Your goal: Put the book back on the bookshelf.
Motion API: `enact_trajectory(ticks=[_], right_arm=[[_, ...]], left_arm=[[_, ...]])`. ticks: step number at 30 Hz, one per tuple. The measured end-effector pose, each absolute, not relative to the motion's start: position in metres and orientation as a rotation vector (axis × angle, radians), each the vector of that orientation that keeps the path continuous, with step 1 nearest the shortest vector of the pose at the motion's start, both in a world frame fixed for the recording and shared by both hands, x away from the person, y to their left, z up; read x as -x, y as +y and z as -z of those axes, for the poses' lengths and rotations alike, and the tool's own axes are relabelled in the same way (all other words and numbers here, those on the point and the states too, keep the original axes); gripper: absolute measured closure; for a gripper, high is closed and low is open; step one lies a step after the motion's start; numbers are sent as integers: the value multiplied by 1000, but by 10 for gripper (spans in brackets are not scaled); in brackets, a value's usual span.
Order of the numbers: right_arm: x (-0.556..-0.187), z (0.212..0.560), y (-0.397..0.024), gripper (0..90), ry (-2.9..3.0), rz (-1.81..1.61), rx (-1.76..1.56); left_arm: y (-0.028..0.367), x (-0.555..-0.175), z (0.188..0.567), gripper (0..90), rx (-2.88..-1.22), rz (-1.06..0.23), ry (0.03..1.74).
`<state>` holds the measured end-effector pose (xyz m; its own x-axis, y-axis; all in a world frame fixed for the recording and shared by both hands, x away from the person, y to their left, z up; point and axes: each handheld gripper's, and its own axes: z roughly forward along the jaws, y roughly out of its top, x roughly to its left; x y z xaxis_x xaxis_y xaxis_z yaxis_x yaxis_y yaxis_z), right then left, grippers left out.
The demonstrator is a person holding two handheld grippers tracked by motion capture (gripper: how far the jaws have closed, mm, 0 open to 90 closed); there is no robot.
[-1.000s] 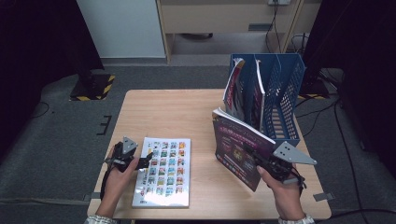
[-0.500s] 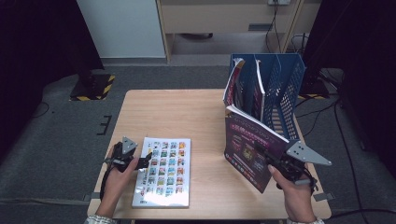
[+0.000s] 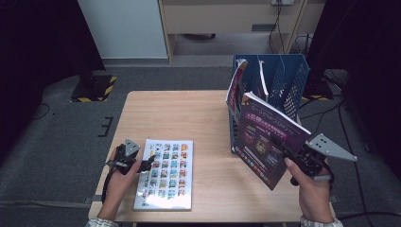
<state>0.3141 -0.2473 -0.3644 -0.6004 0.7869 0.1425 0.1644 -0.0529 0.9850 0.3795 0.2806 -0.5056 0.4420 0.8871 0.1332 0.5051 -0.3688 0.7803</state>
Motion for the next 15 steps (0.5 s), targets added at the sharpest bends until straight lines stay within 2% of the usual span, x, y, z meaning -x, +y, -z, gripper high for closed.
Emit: enact_trajectory(ticks=[15], right_arm=[[-321, 338, -259, 838, 1706, -1681, -1020]], left_arm=[[280, -380, 507, 43, -2024, -723, 1166]])
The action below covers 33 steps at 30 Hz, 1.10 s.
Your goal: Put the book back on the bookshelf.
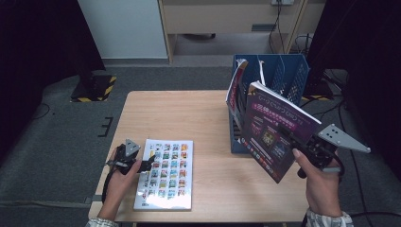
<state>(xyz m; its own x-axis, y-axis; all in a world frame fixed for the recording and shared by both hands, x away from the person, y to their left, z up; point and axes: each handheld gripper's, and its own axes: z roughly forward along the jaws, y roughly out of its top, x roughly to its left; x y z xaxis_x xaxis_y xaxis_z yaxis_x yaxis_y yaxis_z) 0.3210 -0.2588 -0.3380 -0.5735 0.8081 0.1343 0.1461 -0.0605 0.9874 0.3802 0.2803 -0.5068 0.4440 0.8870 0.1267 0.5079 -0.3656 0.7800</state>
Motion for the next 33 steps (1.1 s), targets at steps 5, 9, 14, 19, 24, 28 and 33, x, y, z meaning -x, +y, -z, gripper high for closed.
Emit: enact_trajectory(ticks=[5, 9, 14, 19, 24, 28, 33], right_arm=[[-324, 332, -266, 838, 1678, -1674, -1040], [-328, 330, -272, 838, 1658, -1660, -1060], [-328, 329, -277, 838, 1642, -1650, -1070], [-327, 329, -281, 838, 1641, -1640, -1076], [-326, 329, -285, 838, 1630, -1634, -1082], [-326, 330, -288, 838, 1631, -1613, -1086], [-326, 330, -292, 838, 1624, -1589, -1094]], left_arm=[[280, -380, 507, 42, -2031, -719, 1162], [280, -380, 507, 42, -2028, -721, 1164], [280, -380, 507, 42, -2027, -720, 1165], [280, -380, 507, 42, -2031, -720, 1164], [280, -380, 507, 42, -2024, -721, 1167], [280, -380, 507, 42, -2029, -722, 1166], [280, -380, 507, 42, -2028, -723, 1166]])
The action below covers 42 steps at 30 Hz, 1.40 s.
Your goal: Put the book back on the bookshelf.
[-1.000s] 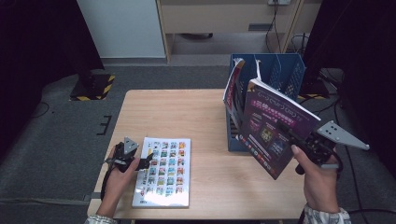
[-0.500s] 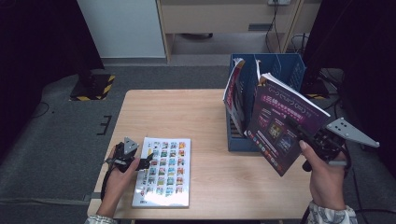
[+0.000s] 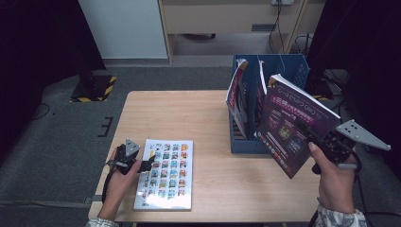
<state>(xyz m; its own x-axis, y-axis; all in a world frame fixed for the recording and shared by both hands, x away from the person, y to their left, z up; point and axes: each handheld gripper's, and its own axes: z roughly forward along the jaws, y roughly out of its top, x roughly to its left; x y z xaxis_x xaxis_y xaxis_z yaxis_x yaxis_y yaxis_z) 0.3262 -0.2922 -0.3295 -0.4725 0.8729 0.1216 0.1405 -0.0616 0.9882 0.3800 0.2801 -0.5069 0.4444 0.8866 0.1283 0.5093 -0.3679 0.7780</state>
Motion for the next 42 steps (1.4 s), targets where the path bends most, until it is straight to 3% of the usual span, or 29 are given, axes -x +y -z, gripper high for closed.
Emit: enact_trajectory(ticks=[20, 42], right_arm=[[-346, 327, -302, 838, 1606, -1443, -1120], [-414, 325, -289, 838, 1571, -1351, -1134]], left_arm=[[280, -380, 507, 42, -2033, -723, 1164], [278, -381, 508, 42, -2042, -722, 1157]])
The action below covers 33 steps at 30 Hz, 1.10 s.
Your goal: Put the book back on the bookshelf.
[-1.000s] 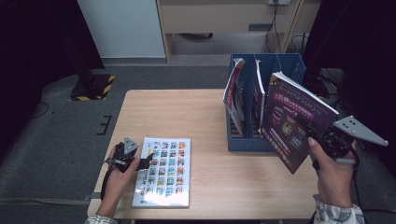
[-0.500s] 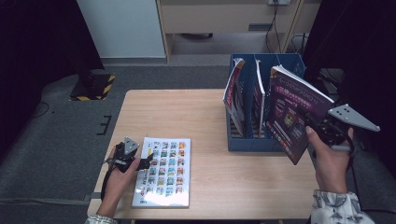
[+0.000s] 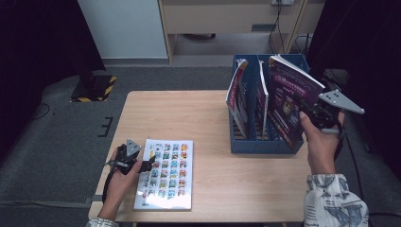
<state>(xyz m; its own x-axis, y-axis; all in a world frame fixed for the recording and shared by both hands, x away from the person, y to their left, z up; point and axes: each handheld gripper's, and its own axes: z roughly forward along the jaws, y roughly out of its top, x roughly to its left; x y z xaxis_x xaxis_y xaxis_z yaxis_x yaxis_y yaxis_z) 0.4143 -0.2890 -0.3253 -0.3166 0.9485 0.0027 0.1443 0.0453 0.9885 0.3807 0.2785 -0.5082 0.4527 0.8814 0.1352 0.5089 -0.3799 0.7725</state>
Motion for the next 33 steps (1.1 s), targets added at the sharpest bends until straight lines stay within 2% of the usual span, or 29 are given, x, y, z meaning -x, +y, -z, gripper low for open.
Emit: enact_trajectory(ticks=[8, 33], right_arm=[[-439, 331, -282, 838, 1536, -1380, -1178], [-485, 348, -267, 838, 1539, -1330, -1226]], left_arm=[[280, -381, 508, 42, -2038, -721, 1160], [279, -381, 508, 42, -2037, -721, 1157]])
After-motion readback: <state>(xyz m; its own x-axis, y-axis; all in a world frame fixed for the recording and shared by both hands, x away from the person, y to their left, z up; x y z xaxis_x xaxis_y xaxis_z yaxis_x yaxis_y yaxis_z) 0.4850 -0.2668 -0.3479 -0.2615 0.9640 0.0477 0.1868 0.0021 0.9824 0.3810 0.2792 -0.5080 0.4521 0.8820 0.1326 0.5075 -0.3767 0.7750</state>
